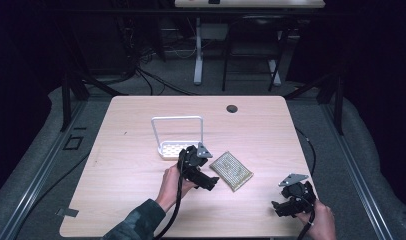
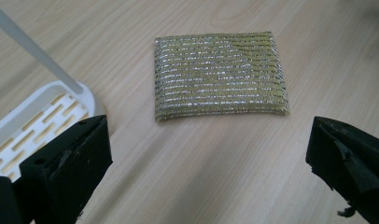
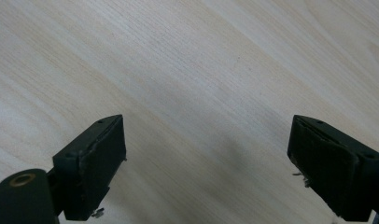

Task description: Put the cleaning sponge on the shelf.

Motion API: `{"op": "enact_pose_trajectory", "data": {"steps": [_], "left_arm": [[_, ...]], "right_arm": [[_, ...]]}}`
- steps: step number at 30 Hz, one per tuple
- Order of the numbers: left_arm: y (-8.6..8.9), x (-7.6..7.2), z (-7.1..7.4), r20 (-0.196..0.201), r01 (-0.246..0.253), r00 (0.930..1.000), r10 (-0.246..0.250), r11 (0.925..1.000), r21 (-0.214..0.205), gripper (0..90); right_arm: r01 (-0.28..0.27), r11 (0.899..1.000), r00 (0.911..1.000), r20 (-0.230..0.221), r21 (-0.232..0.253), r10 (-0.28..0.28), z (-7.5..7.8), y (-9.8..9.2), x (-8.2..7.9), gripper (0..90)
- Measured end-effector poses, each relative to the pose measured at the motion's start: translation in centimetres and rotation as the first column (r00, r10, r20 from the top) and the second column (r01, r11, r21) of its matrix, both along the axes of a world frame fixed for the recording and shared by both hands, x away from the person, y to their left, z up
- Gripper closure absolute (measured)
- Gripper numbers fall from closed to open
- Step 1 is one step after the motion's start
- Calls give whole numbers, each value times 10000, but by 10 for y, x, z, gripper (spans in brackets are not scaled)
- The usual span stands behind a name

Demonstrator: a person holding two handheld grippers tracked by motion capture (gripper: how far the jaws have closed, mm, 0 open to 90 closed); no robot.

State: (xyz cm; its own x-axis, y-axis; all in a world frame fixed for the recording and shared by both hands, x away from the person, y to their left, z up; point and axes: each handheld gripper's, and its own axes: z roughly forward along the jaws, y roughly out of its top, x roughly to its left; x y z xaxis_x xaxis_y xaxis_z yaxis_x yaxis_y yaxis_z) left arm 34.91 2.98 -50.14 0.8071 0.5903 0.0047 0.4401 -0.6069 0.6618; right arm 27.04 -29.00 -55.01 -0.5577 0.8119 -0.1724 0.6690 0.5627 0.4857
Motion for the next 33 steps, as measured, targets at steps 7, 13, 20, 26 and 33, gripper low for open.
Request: {"op": "enact_pose_trajectory", "data": {"steps": [7,13,20,26,33], "left_arm": [[-15,9,-6,-203,29,9998,-31,9999,-115,0],[-33,17,-12,-467,71,9989,-68,10000,61,0],[-54,29,-22,-841,151,9964,-109,9987,493,0],[-69,39,-34,-1045,221,9945,-111,9943,1044,0],[-81,49,-47,-1407,208,9900,2,9888,1475,0]], "right_arm": [[4,10000,10000,-46,-26,-5,-1,0,1,108],[-24,10000,9999,-124,-48,23,-2,0,1,108],[-45,10000,10000,-35,80,45,-1,0,0,108],[-15,9999,10000,-69,146,16,-1,-1,1,108],[-5,9998,10000,-20,204,6,-1,-1,1,108]]}}
